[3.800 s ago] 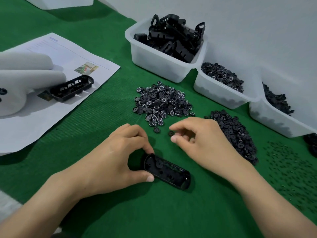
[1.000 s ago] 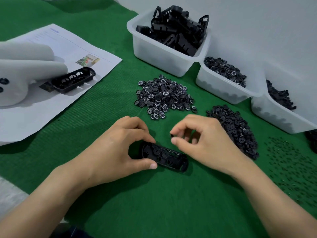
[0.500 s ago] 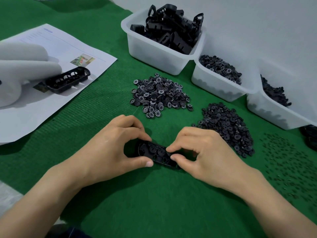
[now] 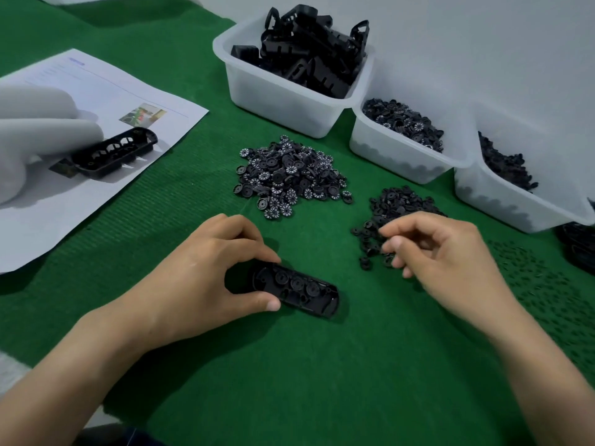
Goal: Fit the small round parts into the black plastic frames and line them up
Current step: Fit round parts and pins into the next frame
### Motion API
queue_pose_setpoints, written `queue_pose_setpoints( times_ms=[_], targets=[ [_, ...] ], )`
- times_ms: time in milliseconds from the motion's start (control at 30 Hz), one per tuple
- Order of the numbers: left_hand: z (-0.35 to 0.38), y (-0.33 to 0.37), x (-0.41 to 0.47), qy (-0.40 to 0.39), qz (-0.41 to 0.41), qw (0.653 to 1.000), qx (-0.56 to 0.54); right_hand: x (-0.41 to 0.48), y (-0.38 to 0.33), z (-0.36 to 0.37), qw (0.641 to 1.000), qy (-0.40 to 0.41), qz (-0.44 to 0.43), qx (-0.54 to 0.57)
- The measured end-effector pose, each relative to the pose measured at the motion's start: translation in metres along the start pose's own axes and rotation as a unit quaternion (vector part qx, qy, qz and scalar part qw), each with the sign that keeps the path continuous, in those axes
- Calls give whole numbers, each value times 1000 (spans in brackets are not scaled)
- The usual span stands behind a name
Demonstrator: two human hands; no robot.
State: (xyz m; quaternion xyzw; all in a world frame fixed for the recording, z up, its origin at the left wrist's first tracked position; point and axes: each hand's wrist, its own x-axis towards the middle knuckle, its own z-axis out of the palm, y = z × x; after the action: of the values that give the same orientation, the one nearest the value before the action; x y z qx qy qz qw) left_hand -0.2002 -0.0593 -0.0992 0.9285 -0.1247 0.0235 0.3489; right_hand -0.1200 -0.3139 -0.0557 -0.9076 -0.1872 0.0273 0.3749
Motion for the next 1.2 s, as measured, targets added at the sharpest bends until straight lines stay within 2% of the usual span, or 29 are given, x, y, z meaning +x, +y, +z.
queue_pose_setpoints(
  times_ms=[167, 433, 533, 667, 1000, 1200],
  targets=[
    [8, 17, 13, -38, 11, 998, 39, -5, 22, -20, 997, 20, 40, -61],
    [41, 57, 30, -77, 41, 995, 42, -9, 24, -11, 979, -42, -58, -189],
    [51, 66, 29, -63, 39, 997, 29, -5, 22, -7, 973, -47, -57, -218],
    [55, 63, 25, -38, 19, 999, -4, -2, 22, -6, 972, -61, -65, -218],
    [54, 61, 24, -38, 11, 999, -37, -9, 21, -9, 971, -120, -74, -194],
    [53, 61, 23, -40, 12, 998, -37, -10, 26, -9, 976, -107, -62, -180]
  ],
)
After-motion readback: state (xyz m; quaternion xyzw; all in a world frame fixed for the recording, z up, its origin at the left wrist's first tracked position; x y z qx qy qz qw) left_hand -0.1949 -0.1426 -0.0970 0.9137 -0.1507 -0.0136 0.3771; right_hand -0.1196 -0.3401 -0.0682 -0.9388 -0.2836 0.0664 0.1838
